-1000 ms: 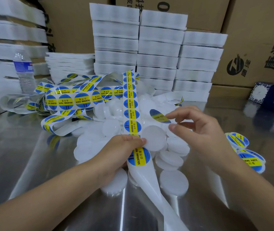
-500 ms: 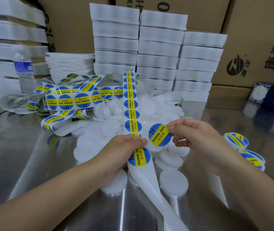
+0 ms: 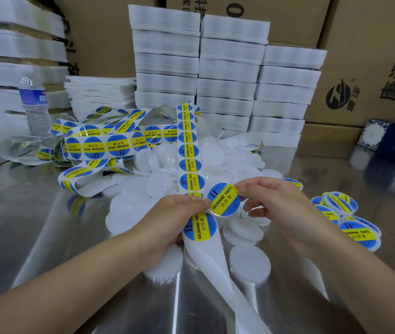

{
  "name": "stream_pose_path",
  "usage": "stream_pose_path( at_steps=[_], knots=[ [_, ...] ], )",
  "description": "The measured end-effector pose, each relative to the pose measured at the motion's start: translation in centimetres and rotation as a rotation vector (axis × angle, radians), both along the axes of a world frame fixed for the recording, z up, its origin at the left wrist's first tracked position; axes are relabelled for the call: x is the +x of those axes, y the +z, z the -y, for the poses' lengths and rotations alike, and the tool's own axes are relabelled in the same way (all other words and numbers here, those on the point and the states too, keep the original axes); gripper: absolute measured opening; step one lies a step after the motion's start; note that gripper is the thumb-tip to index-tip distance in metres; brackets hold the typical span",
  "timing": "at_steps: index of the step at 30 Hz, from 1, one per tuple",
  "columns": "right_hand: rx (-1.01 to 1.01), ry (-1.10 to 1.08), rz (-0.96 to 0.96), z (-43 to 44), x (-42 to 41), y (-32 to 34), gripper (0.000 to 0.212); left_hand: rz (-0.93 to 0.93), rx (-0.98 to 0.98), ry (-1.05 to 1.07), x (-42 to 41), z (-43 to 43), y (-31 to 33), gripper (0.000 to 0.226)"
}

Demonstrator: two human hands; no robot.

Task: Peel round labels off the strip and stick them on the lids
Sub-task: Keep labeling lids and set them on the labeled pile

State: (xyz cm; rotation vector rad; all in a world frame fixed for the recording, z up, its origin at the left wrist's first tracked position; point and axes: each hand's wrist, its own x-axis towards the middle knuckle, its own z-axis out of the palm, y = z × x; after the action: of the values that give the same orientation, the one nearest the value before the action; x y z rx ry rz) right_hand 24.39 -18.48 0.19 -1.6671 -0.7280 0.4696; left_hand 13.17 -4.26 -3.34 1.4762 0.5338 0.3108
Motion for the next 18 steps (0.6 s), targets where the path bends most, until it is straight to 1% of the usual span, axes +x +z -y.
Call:
stream_pose_path(
  at_steps=[10,15,18],
  knots=[
    [-0.012,0.0,0.03,-0.01,-0.02,-0.14,0.017,-0.004,0.019,-0.005,0.01,0.07,0.03,0.017],
    [-0.013,-0.035,0.095,0.01,-0.08,0.03,0.022,0.005,0.009,0.004,0.09,-0.03,-0.1,0.017],
    [-0.002,-0.057,0.149,0.17,-0.07,0.17,0.021,0.021,0.006,-0.002,0.06,-0.03,-0.11,0.02]
  ],
)
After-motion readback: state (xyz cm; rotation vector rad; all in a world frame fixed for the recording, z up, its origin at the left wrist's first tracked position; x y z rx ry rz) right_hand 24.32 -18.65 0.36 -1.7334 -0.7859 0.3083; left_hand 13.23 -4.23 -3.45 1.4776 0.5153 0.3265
